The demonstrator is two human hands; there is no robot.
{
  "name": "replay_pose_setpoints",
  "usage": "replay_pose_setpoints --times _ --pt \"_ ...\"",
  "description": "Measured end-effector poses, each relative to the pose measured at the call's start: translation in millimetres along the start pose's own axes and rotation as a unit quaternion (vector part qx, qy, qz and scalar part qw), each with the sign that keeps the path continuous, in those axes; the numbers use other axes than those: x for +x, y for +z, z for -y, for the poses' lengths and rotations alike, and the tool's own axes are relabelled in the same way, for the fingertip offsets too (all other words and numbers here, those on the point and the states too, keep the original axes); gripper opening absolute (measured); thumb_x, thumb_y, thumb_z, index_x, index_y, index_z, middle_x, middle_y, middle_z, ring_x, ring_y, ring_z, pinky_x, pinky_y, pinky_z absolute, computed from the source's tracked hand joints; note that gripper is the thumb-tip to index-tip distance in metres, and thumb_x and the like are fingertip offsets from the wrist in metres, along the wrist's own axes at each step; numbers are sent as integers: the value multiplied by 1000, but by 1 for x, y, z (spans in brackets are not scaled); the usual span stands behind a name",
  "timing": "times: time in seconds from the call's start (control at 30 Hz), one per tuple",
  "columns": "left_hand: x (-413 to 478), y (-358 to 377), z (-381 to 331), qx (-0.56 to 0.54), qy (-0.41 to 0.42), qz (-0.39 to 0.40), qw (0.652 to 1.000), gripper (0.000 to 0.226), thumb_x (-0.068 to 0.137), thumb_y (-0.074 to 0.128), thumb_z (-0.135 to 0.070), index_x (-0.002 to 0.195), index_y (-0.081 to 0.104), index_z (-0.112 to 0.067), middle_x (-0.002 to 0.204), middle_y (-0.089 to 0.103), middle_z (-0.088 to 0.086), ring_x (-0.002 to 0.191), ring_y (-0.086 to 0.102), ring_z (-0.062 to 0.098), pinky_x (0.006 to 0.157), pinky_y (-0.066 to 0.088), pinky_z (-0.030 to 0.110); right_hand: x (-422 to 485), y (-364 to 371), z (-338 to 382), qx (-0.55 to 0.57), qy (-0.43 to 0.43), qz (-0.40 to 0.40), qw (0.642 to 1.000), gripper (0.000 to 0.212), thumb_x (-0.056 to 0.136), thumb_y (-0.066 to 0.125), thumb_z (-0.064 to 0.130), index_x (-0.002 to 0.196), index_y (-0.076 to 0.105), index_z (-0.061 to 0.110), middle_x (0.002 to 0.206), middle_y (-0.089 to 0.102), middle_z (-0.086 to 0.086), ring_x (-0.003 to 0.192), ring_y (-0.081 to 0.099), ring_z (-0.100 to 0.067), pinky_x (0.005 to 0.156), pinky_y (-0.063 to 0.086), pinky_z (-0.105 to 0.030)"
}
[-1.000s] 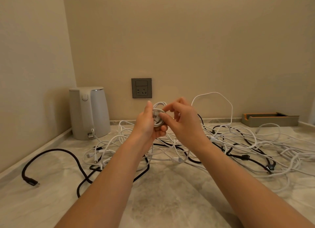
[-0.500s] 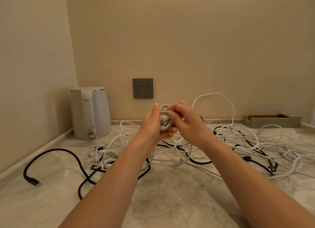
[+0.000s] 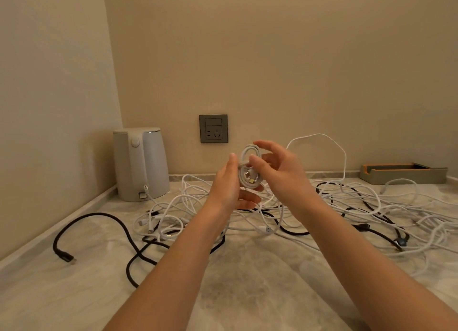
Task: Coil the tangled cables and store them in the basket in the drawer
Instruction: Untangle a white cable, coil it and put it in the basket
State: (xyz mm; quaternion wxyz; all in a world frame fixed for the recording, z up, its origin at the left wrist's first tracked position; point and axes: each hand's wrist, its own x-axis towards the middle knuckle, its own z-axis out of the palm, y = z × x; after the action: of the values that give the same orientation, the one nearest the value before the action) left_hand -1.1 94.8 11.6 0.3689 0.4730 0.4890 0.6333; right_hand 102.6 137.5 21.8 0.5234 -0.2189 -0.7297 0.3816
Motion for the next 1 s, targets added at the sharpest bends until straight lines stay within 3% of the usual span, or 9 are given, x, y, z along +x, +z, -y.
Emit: replay_pose_setpoints --times 0.13,0.23,0.3,0.43,0.6,0.77,1.0 --pt "-28 -8 -6 60 33 0 998 26 98 46 -33 103 60 -11 94 67 9 72 67 14 62 56 26 -23 -13 10 -15 17 33 999 32 91 61 17 122 55 21 97 67 -4 78 68 -7 65 50 -15" --pt "-52 -6 -13 83 46 31 995 22 96 52 -26 104 63 -9 97 70 10 87 68 19 79 57 32 -47 -27 23 -3 23 34 999 35 89 62 17 123 55 21 99 67 -2 84 69 -11 69 52 -18" --pt "-68 0 -19 80 48 51 994 19 94 54 -23 102 64 -8 91 71 8 86 69 18 83 57 33 -65 -36 33 8 21 31 999 36 87 64 17 122 55 20 99 68 -1 85 70 -10 70 53 -19" --pt "-93 26 -26 69 39 96 992 11 93 55 -17 94 64 -10 82 70 4 77 67 13 80 57 30 -100 -63 48 7 12 8 1000 24 85 65 12 108 63 19 98 70 4 82 69 -5 70 52 -16" --pt "-112 80 -15 71 8 139 988 9 93 57 -17 94 63 -10 81 68 3 69 66 9 70 57 23 -140 -115 52 -45 43 -22 998 29 85 65 16 114 64 17 99 70 2 86 68 -9 75 54 -20" --pt "-126 136 5 69 -27 180 981 14 94 57 -19 98 64 -7 88 69 6 77 66 11 70 57 21 -172 -170 46 -111 84 -33 990 30 86 64 19 116 64 21 102 71 3 91 68 -9 80 54 -23" --pt "-158 214 53 58 -94 263 958 17 93 58 -19 100 62 -4 82 68 2 70 65 4 68 54 18 -245 -243 30 -121 174 -46 976 34 81 66 22 115 64 19 102 72 -1 92 68 -10 73 52 -19"
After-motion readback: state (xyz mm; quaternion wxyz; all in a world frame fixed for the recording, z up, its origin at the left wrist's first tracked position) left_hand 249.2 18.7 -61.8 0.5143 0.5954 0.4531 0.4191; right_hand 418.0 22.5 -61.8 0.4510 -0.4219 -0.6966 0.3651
